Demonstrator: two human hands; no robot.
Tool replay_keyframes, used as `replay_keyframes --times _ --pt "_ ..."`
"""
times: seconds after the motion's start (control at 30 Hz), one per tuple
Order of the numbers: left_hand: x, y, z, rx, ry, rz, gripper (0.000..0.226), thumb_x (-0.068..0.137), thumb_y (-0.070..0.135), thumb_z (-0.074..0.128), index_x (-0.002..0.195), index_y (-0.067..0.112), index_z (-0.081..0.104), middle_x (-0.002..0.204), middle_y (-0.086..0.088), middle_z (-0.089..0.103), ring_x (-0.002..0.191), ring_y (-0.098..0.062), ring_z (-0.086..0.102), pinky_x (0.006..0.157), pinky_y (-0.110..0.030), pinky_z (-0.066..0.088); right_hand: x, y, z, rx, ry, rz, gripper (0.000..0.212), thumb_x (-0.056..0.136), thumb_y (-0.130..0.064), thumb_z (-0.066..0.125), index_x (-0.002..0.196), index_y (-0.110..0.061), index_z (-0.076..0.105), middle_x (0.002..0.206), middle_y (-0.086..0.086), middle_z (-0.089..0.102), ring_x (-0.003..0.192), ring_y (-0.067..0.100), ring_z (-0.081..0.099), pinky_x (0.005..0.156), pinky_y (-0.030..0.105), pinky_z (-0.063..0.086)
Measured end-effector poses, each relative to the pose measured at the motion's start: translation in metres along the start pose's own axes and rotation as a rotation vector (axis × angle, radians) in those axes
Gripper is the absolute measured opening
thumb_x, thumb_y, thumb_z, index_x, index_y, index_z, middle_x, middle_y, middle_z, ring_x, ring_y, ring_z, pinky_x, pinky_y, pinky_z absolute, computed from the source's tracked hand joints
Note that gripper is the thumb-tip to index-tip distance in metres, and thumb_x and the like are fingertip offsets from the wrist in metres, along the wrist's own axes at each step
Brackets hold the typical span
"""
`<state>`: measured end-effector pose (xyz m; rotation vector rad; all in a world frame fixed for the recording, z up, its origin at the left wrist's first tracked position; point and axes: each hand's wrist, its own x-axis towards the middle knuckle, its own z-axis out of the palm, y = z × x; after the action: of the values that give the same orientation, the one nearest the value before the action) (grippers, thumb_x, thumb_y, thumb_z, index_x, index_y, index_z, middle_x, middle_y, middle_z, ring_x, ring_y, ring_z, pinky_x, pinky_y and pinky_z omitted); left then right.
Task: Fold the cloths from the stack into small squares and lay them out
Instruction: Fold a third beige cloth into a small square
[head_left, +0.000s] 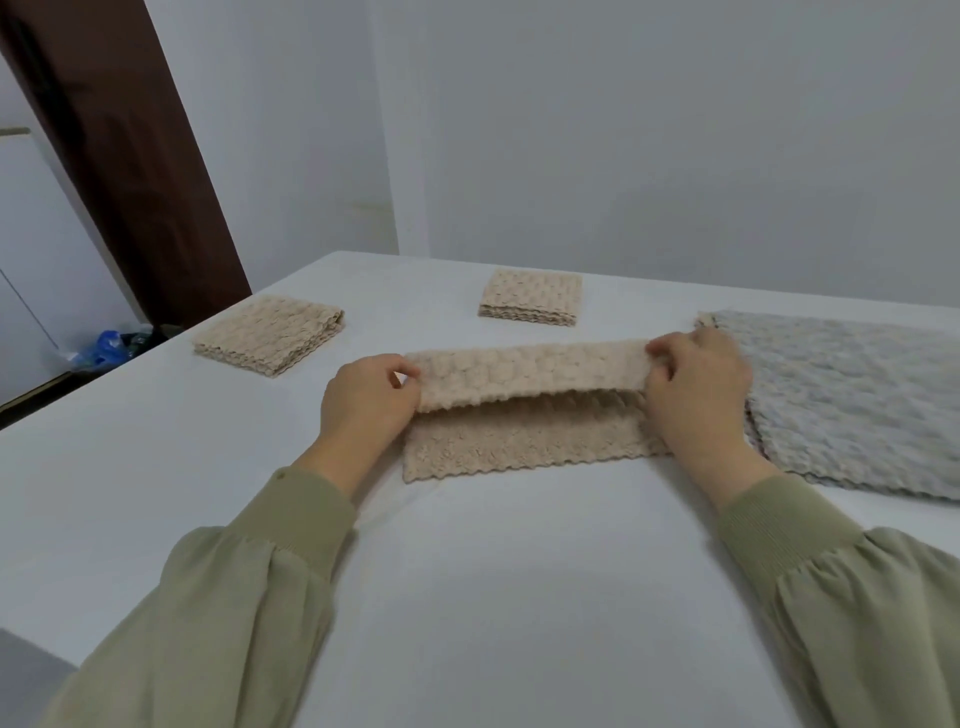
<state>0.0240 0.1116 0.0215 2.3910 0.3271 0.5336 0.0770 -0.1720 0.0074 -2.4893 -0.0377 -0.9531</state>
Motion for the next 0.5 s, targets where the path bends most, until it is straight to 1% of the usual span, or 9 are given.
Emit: replay_keyframes --times 0.03,0.07,0.1,0.13,0.17,0.23,0.3,0.4,0.5 --pt "-0.004 0.0 -0.001 0.168 0.042 0.104 0.019 0.086 0.019 0.056 0.098 0.021 0.07 0.085 0.002 0.061 0.084 -0.018 0.057 0.074 -0.03 0.045 -0.003 0.004 0.002 -0.103 -0.079 -0.01 0.029 0.085 -0.012 0.049 0.109 -0.01 0.066 0.116 0.016 0.056 0.113 0.035 0.046 0.097 0.046 0.031" --pt "-0.008 0.0 -0.001 0.234 0.092 0.229 0.021 0.087 0.02 0.057 0.103 0.018 0.069 0.094 0.001 0.061 0.093 -0.02 0.054 0.08 -0.033 0.044 -0.006 0.007 0.002 -0.152 -0.136 -0.01 0.031 0.087 -0.011 0.05 0.115 -0.009 0.063 0.126 0.019 0.05 0.12 0.037 0.04 0.102 0.049 0.027" --pt "-0.011 0.0 0.0 0.227 0.13 0.352 0.022 0.087 0.018 0.058 0.105 0.014 0.069 0.099 -0.002 0.061 0.098 -0.022 0.052 0.084 -0.034 0.044 -0.008 0.008 0.001 -0.154 -0.154 -0.024 0.033 0.087 -0.012 0.05 0.118 -0.008 0.062 0.131 0.02 0.047 0.124 0.039 0.038 0.105 0.051 0.024" --pt "-0.015 0.003 0.001 0.208 0.144 0.447 0.023 0.087 0.017 0.059 0.106 0.012 0.069 0.101 -0.004 0.061 0.099 -0.023 0.051 0.086 -0.035 0.043 -0.01 0.008 -0.001 -0.13 -0.147 -0.065 0.035 0.087 -0.014 0.047 0.117 -0.007 0.062 0.131 0.022 0.049 0.123 0.04 0.04 0.105 0.052 0.026" --pt "-0.019 0.006 0.002 0.196 0.108 0.496 0.023 0.087 0.019 0.06 0.107 0.012 0.069 0.103 -0.003 0.062 0.102 -0.022 0.051 0.088 -0.033 0.042 -0.011 0.006 -0.003 -0.109 -0.139 -0.125 0.037 0.086 -0.017 0.043 0.115 -0.005 0.063 0.126 0.022 0.054 0.118 0.04 0.045 0.103 0.051 0.03" --pt "-0.027 0.009 0.009 0.212 -0.071 0.52 0.028 0.089 0.029 0.059 0.114 0.017 0.066 0.111 0.002 0.062 0.109 -0.018 0.048 0.091 -0.026 0.036 -0.015 0.001 -0.006 -0.083 -0.227 -0.185 0.035 0.087 -0.018 0.044 0.113 -0.006 0.063 0.116 0.019 0.061 0.108 0.036 0.051 0.098 0.046 0.036" --pt "-0.031 0.006 0.018 0.257 -0.199 0.511 0.035 0.09 0.035 0.056 0.122 0.022 0.06 0.12 0.005 0.059 0.114 -0.014 0.046 0.094 -0.025 0.035 -0.022 -0.003 -0.004 -0.088 -0.365 -0.188 0.032 0.09 -0.018 0.048 0.118 -0.009 0.06 0.117 0.013 0.061 0.108 0.032 0.05 0.098 0.042 0.036" --pt "-0.028 0.002 0.021 0.288 -0.19 0.471 0.036 0.092 0.035 0.053 0.126 0.022 0.057 0.123 0.005 0.057 0.115 -0.015 0.046 0.095 -0.027 0.037 -0.026 -0.002 -0.003 -0.132 -0.438 -0.171 0.034 0.092 -0.022 0.047 0.124 -0.014 0.055 0.121 0.007 0.058 0.112 0.028 0.048 0.1 0.041 0.033" --pt "-0.021 0.002 0.019 0.306 -0.143 0.417 0.031 0.091 0.033 0.055 0.12 0.021 0.061 0.117 0.005 0.059 0.112 -0.016 0.048 0.092 -0.026 0.038 -0.019 0.003 -0.006 -0.18 -0.346 -0.178 0.03 0.091 -0.021 0.051 0.118 -0.012 0.06 0.11 0.007 0.065 0.104 0.029 0.053 0.091 0.04 0.039"
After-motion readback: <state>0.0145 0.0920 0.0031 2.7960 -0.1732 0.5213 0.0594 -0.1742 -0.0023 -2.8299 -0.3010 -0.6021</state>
